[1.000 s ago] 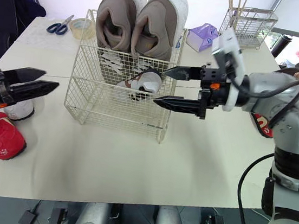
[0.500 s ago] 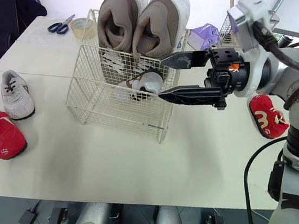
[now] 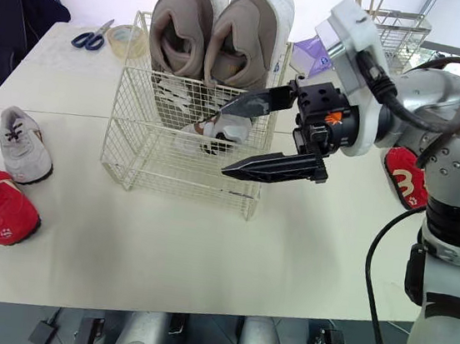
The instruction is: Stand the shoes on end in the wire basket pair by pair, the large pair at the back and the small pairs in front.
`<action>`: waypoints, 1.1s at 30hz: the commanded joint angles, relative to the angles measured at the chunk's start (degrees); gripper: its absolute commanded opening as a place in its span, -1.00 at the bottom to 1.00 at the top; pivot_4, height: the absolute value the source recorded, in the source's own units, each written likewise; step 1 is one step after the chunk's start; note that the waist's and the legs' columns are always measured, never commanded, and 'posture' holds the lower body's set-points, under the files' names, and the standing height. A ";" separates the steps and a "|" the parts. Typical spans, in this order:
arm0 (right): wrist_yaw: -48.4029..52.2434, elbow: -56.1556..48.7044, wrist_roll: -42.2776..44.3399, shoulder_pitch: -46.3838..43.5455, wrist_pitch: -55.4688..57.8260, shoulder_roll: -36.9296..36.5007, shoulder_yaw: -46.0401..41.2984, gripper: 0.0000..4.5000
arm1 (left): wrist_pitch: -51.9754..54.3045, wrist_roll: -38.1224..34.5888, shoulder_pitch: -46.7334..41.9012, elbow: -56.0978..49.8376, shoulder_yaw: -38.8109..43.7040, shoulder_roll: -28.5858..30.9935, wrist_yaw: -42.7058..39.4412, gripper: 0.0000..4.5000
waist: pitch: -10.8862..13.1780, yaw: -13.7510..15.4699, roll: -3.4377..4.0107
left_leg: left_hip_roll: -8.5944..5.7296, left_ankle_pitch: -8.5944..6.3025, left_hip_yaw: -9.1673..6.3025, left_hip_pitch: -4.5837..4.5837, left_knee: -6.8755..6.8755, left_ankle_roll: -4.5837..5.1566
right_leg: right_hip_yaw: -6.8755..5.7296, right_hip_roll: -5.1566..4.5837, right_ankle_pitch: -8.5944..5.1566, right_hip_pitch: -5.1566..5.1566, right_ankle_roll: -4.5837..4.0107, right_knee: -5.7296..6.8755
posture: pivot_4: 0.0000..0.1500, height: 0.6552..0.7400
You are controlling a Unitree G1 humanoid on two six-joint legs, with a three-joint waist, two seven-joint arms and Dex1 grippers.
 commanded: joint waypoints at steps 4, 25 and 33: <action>-0.15 -1.04 -1.30 0.37 -2.76 -0.63 -2.10 1.00 | -5.25 4.29 -5.46 8.33 -2.43 0.22 -1.06 0.97 | 0.00 0.10 0.00 | 0.01 0.01 0.22 0.02 0.05 0.02 | -0.03 0.10 0.03 0.00 0.06 0.11 | 1.00 1.00; -4.39 -1.41 -0.34 -1.45 1.90 -2.52 -3.16 1.00 | -16.53 22.53 -27.11 37.81 -15.85 -13.84 1.48 0.97 | -0.30 1.41 0.15 | 0.07 0.03 0.16 0.13 0.56 0.02 | -0.07 0.25 0.05 0.11 0.14 0.72 | 1.00 1.00; 4.73 -5.19 10.59 -8.71 14.30 -15.09 -2.95 1.00 | -13.25 22.62 -31.05 38.51 -14.18 -17.12 -1.44 0.97 | -0.66 3.28 0.58 | 0.02 -0.05 -0.06 0.12 0.82 0.09 | -0.17 0.14 -0.08 0.14 -0.10 0.67 | 1.00 1.00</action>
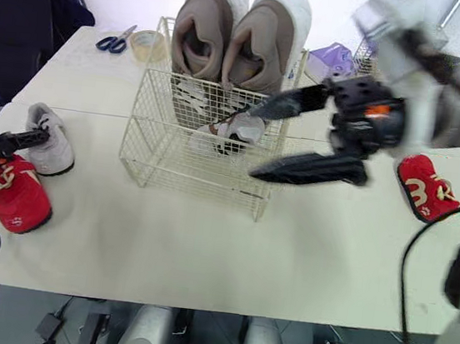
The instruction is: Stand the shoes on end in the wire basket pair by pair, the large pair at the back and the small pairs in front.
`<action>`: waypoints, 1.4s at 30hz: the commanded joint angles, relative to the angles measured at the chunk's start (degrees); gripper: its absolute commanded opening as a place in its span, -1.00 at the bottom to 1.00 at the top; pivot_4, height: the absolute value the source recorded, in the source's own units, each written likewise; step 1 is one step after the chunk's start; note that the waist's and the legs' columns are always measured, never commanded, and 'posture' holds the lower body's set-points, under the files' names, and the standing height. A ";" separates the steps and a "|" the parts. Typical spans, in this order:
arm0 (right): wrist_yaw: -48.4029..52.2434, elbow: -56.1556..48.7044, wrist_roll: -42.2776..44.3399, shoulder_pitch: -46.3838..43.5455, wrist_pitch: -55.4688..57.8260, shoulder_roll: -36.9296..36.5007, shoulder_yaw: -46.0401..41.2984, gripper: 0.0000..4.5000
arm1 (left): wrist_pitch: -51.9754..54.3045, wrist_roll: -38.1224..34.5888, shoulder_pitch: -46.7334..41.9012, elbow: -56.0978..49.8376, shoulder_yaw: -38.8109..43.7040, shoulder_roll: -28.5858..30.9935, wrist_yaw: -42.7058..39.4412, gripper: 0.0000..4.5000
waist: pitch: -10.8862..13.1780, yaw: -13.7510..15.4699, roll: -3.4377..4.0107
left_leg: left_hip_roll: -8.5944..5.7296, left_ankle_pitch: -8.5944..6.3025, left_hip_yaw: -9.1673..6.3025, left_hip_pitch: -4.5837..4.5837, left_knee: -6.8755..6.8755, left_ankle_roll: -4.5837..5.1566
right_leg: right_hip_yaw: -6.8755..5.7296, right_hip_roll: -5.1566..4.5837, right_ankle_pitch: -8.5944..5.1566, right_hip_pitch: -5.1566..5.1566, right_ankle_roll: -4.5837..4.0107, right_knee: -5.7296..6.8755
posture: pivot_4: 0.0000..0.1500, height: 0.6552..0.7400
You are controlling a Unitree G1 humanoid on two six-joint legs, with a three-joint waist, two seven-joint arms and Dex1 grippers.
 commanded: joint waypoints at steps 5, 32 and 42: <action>-3.32 -3.19 -2.49 0.31 -3.45 3.67 0.62 1.00 | 7.40 1.22 -2.92 1.01 -1.81 -4.21 -7.39 0.97 | -0.44 -0.11 -0.08 | -0.05 -0.06 -0.02 0.02 0.15 0.03 | -0.03 -0.19 0.00 -0.02 -0.03 -0.05 | 1.00 1.00; -0.88 -5.66 -5.68 7.59 -6.80 -1.22 -0.82 1.00 | 7.00 0.08 0.55 1.31 4.37 0.84 -7.46 0.97 | -0.52 -3.07 0.03 | -0.07 -0.23 0.33 -0.01 0.17 0.52 | -0.04 -0.24 0.12 0.13 0.23 0.00 | 1.00 1.00; -1.54 -5.97 -5.84 8.96 -7.76 -1.57 -1.08 1.00 | 4.86 -0.05 1.61 1.70 5.18 2.17 -2.78 0.97 | -0.52 -3.15 0.03 | -0.04 -0.23 0.32 -0.02 0.17 0.52 | -0.02 -0.25 0.12 0.08 0.23 0.00 | 1.00 1.00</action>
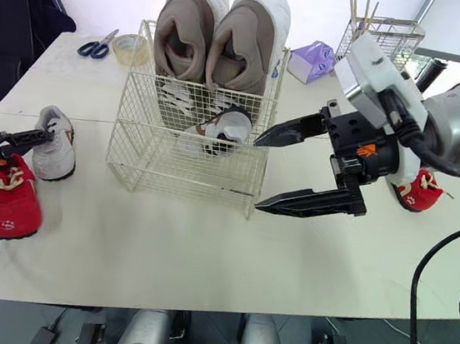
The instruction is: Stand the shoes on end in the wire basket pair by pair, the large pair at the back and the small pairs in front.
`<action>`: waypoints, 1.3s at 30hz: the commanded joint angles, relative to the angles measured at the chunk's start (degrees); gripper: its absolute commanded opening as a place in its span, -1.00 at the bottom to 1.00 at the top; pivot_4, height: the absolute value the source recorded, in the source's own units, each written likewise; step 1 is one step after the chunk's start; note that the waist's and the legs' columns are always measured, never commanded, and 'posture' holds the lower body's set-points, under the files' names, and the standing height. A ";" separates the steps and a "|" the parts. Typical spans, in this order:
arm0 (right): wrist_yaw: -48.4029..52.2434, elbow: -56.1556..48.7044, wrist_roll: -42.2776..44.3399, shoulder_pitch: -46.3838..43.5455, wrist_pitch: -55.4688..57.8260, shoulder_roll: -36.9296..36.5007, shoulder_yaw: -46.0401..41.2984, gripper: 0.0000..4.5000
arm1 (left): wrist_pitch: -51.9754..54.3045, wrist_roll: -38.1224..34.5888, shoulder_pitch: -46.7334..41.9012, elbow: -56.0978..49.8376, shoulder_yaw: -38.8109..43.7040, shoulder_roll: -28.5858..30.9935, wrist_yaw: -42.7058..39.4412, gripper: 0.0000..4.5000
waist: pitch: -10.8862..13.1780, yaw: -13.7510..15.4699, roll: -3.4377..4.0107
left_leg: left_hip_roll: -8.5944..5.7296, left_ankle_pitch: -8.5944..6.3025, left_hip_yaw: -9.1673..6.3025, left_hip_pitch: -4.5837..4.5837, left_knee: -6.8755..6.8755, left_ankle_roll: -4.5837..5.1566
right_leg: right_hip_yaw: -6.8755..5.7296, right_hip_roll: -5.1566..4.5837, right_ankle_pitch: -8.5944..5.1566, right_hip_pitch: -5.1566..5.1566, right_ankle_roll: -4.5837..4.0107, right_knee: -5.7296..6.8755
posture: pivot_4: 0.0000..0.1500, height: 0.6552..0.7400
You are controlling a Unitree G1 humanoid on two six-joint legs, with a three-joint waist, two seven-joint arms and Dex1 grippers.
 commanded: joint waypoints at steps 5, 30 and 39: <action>2.73 0.02 3.09 -2.93 1.29 -2.32 -2.06 1.00 | -0.42 1.10 -0.74 1.16 -0.61 -2.55 6.93 0.97 | 0.00 0.34 0.00 | -0.01 0.00 -0.01 0.01 0.00 0.00 | -0.01 -0.01 0.00 0.03 0.00 0.01 | 1.00 1.00; -4.59 -0.39 2.31 -1.99 0.01 -0.15 -3.61 1.00 | -3.25 -1.98 -3.29 -0.68 2.64 -1.57 6.54 -0.97 | -0.27 -0.43 0.16 | 0.06 0.00 0.03 0.06 -0.04 0.00 | 0.01 0.13 -0.01 -0.01 0.06 0.03 | 1.00 1.00; -10.25 -0.75 -0.86 1.43 -6.40 3.12 -6.99 1.00 | -9.85 -13.50 1.57 -34.30 10.62 -1.65 1.99 -0.97 | -0.25 0.22 -0.72 | 0.07 0.03 -0.01 -0.13 0.00 -0.07 | -0.06 0.04 0.00 -0.05 0.02 -0.02 | 1.00 1.00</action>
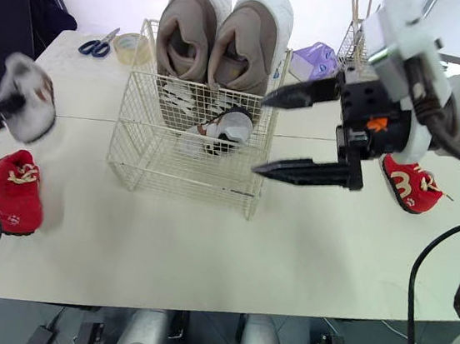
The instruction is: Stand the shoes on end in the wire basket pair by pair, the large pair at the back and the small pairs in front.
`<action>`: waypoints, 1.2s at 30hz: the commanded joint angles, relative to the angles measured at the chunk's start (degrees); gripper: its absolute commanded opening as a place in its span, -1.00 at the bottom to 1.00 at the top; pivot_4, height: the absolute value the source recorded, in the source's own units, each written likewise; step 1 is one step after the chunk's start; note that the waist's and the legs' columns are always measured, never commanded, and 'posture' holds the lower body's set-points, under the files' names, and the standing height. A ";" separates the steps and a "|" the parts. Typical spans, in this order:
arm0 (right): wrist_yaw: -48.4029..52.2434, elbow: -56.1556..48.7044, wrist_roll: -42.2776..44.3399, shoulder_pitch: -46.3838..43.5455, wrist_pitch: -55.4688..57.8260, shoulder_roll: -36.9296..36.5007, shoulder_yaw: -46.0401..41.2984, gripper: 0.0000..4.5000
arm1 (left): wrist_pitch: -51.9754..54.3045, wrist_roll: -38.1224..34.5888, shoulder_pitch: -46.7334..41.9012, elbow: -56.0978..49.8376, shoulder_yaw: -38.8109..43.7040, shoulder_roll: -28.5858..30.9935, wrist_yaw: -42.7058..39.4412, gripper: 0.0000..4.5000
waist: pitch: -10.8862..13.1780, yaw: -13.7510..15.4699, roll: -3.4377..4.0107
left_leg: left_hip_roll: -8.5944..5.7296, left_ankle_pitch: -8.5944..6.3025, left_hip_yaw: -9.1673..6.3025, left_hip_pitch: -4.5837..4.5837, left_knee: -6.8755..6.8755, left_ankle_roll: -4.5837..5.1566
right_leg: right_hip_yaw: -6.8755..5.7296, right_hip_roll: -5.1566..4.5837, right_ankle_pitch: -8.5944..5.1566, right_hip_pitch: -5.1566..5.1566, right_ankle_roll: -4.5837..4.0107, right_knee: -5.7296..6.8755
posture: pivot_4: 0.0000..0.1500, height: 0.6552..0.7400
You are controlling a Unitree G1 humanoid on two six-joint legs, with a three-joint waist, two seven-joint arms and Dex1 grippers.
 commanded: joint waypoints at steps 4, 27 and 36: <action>-2.51 -0.81 -4.22 5.47 -2.68 -0.68 -0.27 1.00 | 7.01 -15.03 9.64 -52.78 9.34 -8.34 12.66 -0.97 | 0.03 -0.06 -0.11 | -0.10 -0.05 -0.17 0.02 0.05 0.12 | 0.05 -0.32 0.00 0.16 -0.01 -0.09 | 1.00 1.00; 2.33 5.18 -10.23 1.10 -3.86 -1.08 2.79 1.00 | -23.35 3.64 18.43 -70.02 -20.55 -36.41 28.21 -0.97 | 0.04 0.34 -0.12 | -0.14 0.00 -0.16 0.25 0.12 0.08 | 0.11 0.09 0.25 0.46 0.43 -0.21 | 1.00 1.00; 0.15 3.73 -7.85 -2.21 1.58 -1.71 1.73 1.00 | -36.94 9.45 19.54 -58.96 -24.21 -38.24 26.70 -0.97 | 0.02 1.37 -0.10 | -0.13 0.00 -0.31 0.26 0.16 0.08 | 0.11 0.04 0.23 0.51 0.33 -0.28 | 1.00 1.00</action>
